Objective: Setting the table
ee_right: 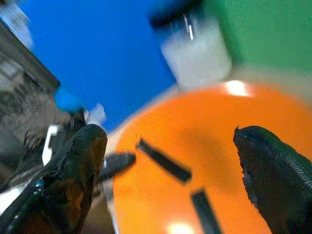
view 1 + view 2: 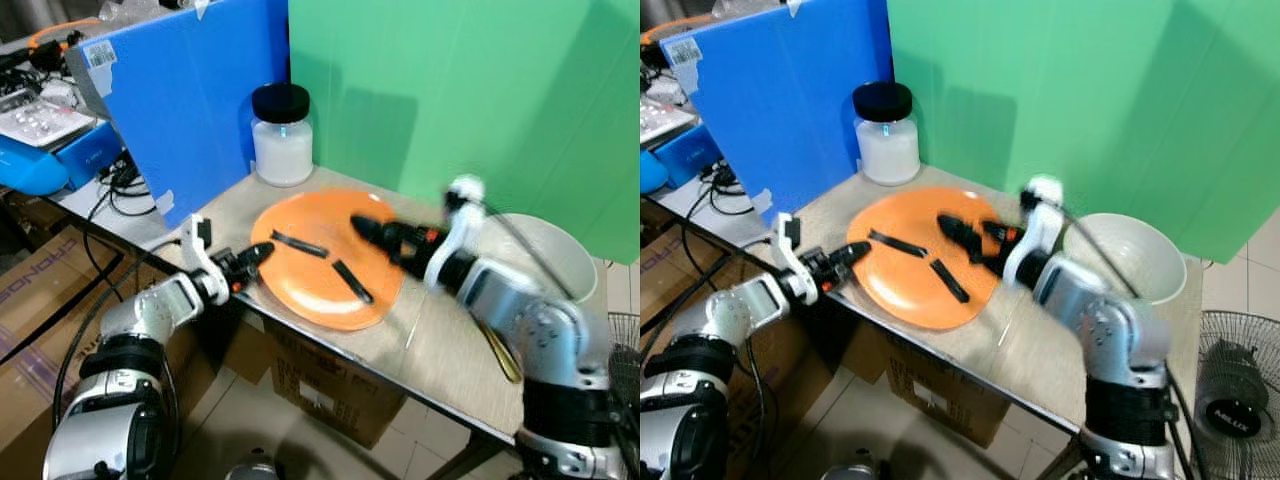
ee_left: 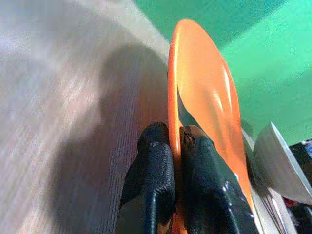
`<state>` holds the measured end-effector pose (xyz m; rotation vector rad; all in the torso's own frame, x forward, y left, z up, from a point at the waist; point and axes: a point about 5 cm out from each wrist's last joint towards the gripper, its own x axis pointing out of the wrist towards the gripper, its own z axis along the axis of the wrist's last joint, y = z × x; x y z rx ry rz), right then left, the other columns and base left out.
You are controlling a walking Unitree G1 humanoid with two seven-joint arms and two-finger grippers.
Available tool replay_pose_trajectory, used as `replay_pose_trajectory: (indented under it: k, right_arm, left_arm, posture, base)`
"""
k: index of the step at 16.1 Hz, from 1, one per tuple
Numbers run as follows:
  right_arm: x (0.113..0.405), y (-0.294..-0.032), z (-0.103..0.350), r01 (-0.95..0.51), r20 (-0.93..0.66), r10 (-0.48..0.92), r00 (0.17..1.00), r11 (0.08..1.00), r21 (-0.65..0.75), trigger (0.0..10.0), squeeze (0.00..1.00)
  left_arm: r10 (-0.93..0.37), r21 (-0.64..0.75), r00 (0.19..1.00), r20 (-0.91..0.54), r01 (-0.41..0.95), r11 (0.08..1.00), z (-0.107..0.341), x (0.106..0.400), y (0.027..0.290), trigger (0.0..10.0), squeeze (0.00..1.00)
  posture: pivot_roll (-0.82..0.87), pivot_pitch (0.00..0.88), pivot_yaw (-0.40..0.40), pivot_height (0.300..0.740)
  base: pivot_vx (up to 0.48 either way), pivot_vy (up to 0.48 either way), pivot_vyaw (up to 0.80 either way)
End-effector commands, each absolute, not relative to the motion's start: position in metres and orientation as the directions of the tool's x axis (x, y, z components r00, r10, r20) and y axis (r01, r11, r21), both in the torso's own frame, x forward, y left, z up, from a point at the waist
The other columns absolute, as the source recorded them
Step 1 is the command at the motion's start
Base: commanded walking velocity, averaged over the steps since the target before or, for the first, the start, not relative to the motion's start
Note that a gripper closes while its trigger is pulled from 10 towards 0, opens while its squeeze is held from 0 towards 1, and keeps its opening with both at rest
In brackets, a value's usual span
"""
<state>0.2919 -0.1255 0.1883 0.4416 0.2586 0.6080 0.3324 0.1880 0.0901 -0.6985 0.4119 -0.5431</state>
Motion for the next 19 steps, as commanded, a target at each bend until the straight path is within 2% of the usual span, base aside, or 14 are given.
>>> replay_pose_trajectory:
  k: [1, 2, 4, 7, 8, 9, 11, 13, 14, 15, 17, 19]
  right_arm:
    - [0.290, -0.140, 0.215, -0.480, 0.004, 0.518, 0.855, 0.788, 0.385, 10.0, 0.00]
    - [0.289, -0.143, 0.217, -0.459, 0.013, 0.488, 0.873, 0.812, 0.360, 10.0, 0.00]
    - [0.278, -0.153, 0.218, -0.341, 0.019, 0.340, 0.940, 0.937, 0.073, 10.0, 0.00]
    - [0.267, -0.149, 0.219, -0.274, 0.094, 0.270, 0.958, 0.961, 0.038, 10.0, 0.00]
    - [0.259, -0.146, 0.222, -0.270, 0.130, 0.262, 0.956, 0.962, 0.048, 10.0, 0.18]
    - [0.254, -0.145, 0.226, -0.267, 0.186, 0.256, 0.949, 0.963, 0.040, 10.0, 1.00]
    - [0.253, -0.150, 0.232, -0.202, 0.245, 0.169, 0.955, 0.973, 0.116, 10.0, 1.00]
    - [0.251, -0.154, 0.238, -0.166, 0.301, 0.126, 0.945, 0.980, 0.110, 10.0, 1.00]
    - [0.251, -0.155, 0.235, -0.139, 0.277, 0.112, 0.954, 0.987, 0.081, 10.0, 1.00]
    - [0.250, -0.155, 0.232, -0.122, 0.266, 0.108, 0.958, 0.992, 0.039, 10.0, 1.00]
    - [0.251, -0.156, 0.230, -0.112, 0.265, 0.098, 0.959, 0.993, 0.039, 10.0, 1.00]
    - [0.253, -0.155, 0.231, -0.109, 0.270, 0.092, 0.959, 0.993, 0.049, 10.0, 1.00]
  left_arm:
    - [-0.555, -0.642, 0.826, -0.100, 0.372, 0.670, 0.104, 0.334, 0.193, 0.0, 0.00]
    - [-0.550, -0.637, 0.832, -0.075, 0.385, 0.668, 0.107, 0.333, 0.193, 0.0, 0.00]
    - [-0.519, -0.613, 0.849, 0.095, 0.461, 0.641, 0.136, 0.328, 0.188, 0.0, 0.00]
    - [-0.453, -0.598, 0.860, 0.235, 0.496, 0.629, 0.162, 0.318, 0.184, 0.0, 0.00]
    - [-0.423, -0.579, 0.854, 0.303, 0.517, 0.630, 0.176, 0.312, 0.183, 0.0, 0.00]
    - [-0.389, -0.549, 0.846, 0.365, 0.534, 0.643, 0.191, 0.305, 0.182, 0.0, 0.00]
    - [-0.386, -0.444, 0.819, 0.423, 0.559, 0.700, 0.214, 0.291, 0.177, 0.0, 0.00]
    - [-0.442, -0.289, 0.783, 0.439, 0.588, 0.755, 0.230, 0.277, 0.160, 0.0, 0.00]
    - [-0.458, -0.224, 0.771, 0.442, 0.589, 0.776, 0.237, 0.270, 0.150, 0.0, 0.00]
    - [-0.461, -0.123, 0.768, 0.445, 0.562, 0.818, 0.246, 0.264, 0.140, 0.0, 0.00]
    - [-0.416, -0.001, 0.792, 0.447, 0.466, 0.885, 0.255, 0.263, 0.135, 0.0, 0.00]
    - [-0.441, 0.131, 0.785, 0.436, 0.429, 0.894, 0.260, 0.262, 0.131, 0.0, 0.00]
  posture:
    - [0.13, 0.000, 0.027, 0.727]
    - [0.13, 0.000, 0.029, 0.727]
    - [0.11, 0.000, 0.033, 0.727]
    - [0.12, 0.000, 0.022, 0.727]
    - [0.13, 0.000, 0.012, 0.727]
    - [0.14, 0.000, -0.002, 0.727]
    - [0.14, 0.000, -0.004, 0.727]
    - [0.14, 0.000, -0.006, 0.727]
    - [0.13, 0.000, -0.005, 0.727]
    - [0.12, 0.000, -0.007, 0.727]
    - [0.13, 0.000, -0.014, 0.727]
    - [0.13, 0.000, -0.017, 0.727]
  base:
    - [0.000, 0.000, 0.00]
    - [0.000, 0.000, 0.00]
    - [0.000, 0.000, 0.00]
    - [0.000, 0.000, 0.00]
    - [0.000, 0.000, 0.00]
    - [0.000, 0.000, 0.00]
    - [0.000, 0.000, 0.00]
    - [0.000, 0.000, 0.00]
    - [0.000, 0.000, 0.00]
    - [0.000, 0.000, -0.80]
    - [0.000, 0.000, -0.80]
    - [0.000, 0.000, -0.80]
